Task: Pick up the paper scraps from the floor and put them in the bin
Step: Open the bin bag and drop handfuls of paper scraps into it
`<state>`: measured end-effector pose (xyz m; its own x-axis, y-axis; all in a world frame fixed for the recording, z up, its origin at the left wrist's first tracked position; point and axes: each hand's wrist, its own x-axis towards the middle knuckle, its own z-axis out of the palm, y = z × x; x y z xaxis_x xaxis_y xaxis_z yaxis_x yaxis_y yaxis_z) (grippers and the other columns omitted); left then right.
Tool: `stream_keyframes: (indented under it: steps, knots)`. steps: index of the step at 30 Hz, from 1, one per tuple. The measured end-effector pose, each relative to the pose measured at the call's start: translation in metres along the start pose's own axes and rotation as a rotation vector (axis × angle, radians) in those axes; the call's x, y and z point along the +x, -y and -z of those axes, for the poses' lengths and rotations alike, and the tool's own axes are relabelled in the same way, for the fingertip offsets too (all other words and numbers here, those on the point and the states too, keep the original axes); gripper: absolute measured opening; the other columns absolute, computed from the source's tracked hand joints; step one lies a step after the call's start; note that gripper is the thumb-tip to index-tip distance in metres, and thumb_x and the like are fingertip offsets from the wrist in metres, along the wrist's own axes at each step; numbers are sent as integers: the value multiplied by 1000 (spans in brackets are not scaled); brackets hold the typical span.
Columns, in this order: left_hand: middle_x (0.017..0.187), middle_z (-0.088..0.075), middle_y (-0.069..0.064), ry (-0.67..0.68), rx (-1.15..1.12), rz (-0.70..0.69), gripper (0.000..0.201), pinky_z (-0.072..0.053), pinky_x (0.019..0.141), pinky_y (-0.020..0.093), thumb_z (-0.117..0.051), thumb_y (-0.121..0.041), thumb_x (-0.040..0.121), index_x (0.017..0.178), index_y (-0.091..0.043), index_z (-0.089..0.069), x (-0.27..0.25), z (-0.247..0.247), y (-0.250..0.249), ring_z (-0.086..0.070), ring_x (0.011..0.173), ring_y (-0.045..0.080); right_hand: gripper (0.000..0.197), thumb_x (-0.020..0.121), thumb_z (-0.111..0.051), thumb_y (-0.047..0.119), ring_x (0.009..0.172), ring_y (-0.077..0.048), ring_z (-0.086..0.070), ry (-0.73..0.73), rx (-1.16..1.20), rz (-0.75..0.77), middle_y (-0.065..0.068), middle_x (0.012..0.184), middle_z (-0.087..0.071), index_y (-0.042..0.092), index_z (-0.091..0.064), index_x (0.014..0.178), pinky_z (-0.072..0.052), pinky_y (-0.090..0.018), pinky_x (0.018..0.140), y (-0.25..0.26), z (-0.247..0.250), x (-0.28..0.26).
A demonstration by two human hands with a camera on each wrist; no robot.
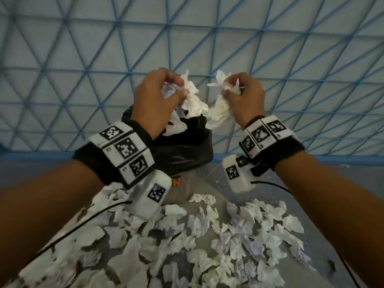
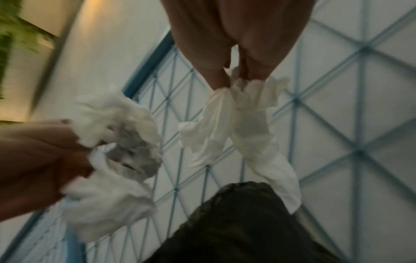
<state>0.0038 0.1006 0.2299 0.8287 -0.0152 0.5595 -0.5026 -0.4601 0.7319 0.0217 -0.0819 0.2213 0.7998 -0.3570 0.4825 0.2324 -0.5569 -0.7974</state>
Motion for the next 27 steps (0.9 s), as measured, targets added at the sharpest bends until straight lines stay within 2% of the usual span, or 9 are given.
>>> stream_keyframes:
  steps: [3, 8, 10, 12, 16, 18, 21, 24, 27]
  knots:
    - [91, -51, -2, -63, 115, 22, 14, -31, 71, 4, -67, -10, 79, 91, -6, -61, 7, 18, 18, -48, 94, 13, 20, 74, -65, 8, 84, -15, -51, 37, 36, 80, -19, 99, -66, 2, -65, 93, -38, -25, 73, 33, -29, -2]
    - [110, -49, 19, 200, 321, 237, 14, -38, 88, 29, -61, -12, 84, 78, -16, -48, -5, 12, 50, -54, 105, 29, 23, 84, -58, 6, 108, -33, -56, 397, -246, 30, -23, 120, -56, 0, -58, 106, -34, -24, 81, 41, -85, -32]
    - [111, -55, 19, 361, 425, 262, 4, -39, 89, 30, -54, -14, 87, 89, -10, -56, -9, 12, 56, -54, 109, 29, 29, 89, -55, 19, 112, -34, -57, 680, -442, 6, -21, 120, -61, 1, -60, 110, -41, -30, 91, 35, -96, -41]
    - [121, -59, 17, 508, 532, 288, 23, -42, 92, 32, -50, -16, 89, 109, -7, -57, -9, 16, 59, -54, 114, 30, 31, 86, -58, 28, 105, -33, -63, 864, -591, 17, -18, 113, -68, 6, -65, 107, -50, -36, 89, 33, -98, -42]
    - [126, -60, 15, 774, 827, 282, 35, -45, 98, 38, -47, -24, 92, 120, -8, -59, -9, 21, 65, -56, 115, 32, 27, 84, -58, 23, 104, -26, -64, 971, -685, 112, -9, 116, -70, 17, -69, 109, -50, -36, 96, 33, -93, -34]
    - [129, -58, 13, 755, 850, 244, 35, -40, 105, 44, -46, -25, 92, 122, -11, -59, -9, 20, 67, -53, 118, 32, 31, 88, -54, 16, 114, -25, -59, 1085, -695, 119, -7, 124, -65, 13, -65, 117, -44, -34, 103, 34, -89, -35]
    - [142, -44, 13, 466, 592, 82, 42, -29, 114, 43, -47, -11, 89, 131, -11, -49, -11, 19, 64, -41, 131, 30, 32, 91, -47, 13, 118, -28, -56, 991, -643, 201, -11, 125, -63, 11, -63, 119, -41, -34, 103, 39, -83, -39]
    - [138, -43, 14, 246, 306, -154, 41, -19, 111, 11, -46, 1, 86, 126, -6, -51, -35, 18, 41, -37, 130, 21, 29, 89, -46, 12, 114, -31, -58, 707, -572, 206, -15, 122, -63, 11, -64, 112, -45, -36, 97, 39, -60, -40]
    - [113, -56, 12, 376, 223, -479, 26, -33, 95, 15, -47, 1, 81, 103, -7, -59, -82, 6, 23, -46, 105, 20, 25, 88, -43, 13, 108, -36, -58, 445, -537, 184, -21, 112, -65, 6, -61, 104, -48, -42, 90, 20, -29, -41]
